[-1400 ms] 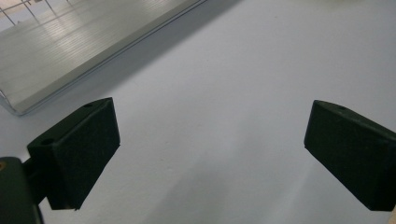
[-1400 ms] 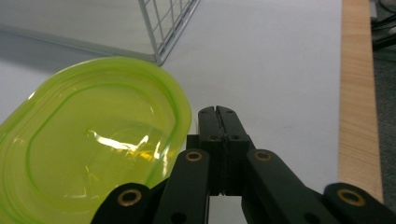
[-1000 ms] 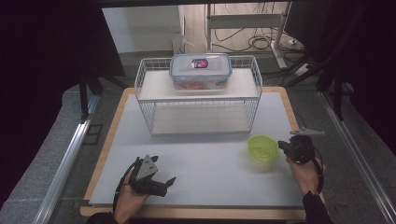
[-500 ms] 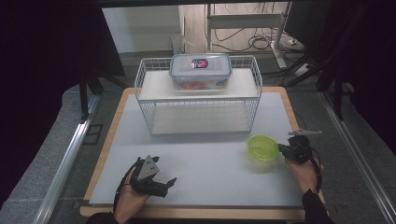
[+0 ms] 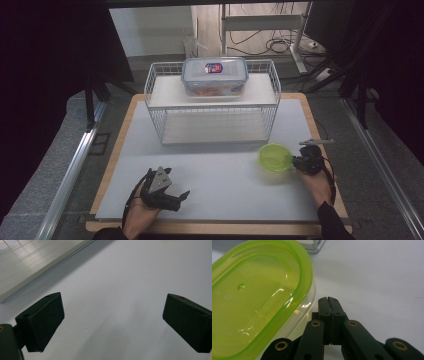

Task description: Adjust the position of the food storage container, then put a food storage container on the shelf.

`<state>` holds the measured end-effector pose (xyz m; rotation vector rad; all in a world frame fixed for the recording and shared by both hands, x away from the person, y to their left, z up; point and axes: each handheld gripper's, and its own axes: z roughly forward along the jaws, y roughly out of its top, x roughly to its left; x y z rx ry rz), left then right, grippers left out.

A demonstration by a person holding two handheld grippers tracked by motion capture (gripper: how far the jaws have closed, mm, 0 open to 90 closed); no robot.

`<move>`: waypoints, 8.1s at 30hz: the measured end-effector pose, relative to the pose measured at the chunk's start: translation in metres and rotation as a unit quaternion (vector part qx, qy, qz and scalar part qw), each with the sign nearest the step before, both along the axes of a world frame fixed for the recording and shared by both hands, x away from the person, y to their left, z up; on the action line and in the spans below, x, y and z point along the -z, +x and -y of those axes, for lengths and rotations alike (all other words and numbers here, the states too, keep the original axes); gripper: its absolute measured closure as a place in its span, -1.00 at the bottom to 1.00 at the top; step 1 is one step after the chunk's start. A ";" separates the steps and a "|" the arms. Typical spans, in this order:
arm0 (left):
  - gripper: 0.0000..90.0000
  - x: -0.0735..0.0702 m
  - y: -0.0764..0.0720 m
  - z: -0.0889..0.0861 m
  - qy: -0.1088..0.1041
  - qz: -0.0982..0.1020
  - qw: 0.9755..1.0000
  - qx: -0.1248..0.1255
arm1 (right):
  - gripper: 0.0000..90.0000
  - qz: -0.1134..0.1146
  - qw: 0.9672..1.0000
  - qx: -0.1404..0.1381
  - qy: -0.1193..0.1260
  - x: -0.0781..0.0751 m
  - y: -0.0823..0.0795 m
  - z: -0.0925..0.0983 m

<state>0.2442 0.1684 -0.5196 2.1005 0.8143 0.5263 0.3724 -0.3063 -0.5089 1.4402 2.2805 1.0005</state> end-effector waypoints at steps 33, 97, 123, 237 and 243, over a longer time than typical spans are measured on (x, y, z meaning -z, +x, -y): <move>-0.92 0.001 0.000 0.002 0.014 0.004 1.000 0.002 | 0.99 0.050 0.998 -0.004 -0.026 -0.030 0.020 -0.029; -0.92 0.002 -0.002 0.005 0.024 0.003 1.000 0.008 | 0.99 0.030 0.997 -0.073 -0.020 -0.028 -0.026 -0.113; -0.92 0.001 -0.003 0.004 0.026 0.002 1.000 0.007 | 0.92 0.048 0.989 -0.141 -0.013 -0.024 -0.043 -0.158; -0.93 0.003 -0.011 0.003 0.034 -0.005 0.999 0.014 | 0.75 -0.170 0.952 -0.094 0.237 -0.006 -0.049 -0.133; -0.93 0.003 -0.011 0.003 0.033 -0.005 0.999 0.014 | 0.79 -0.170 0.951 -0.101 0.237 -0.007 -0.046 -0.138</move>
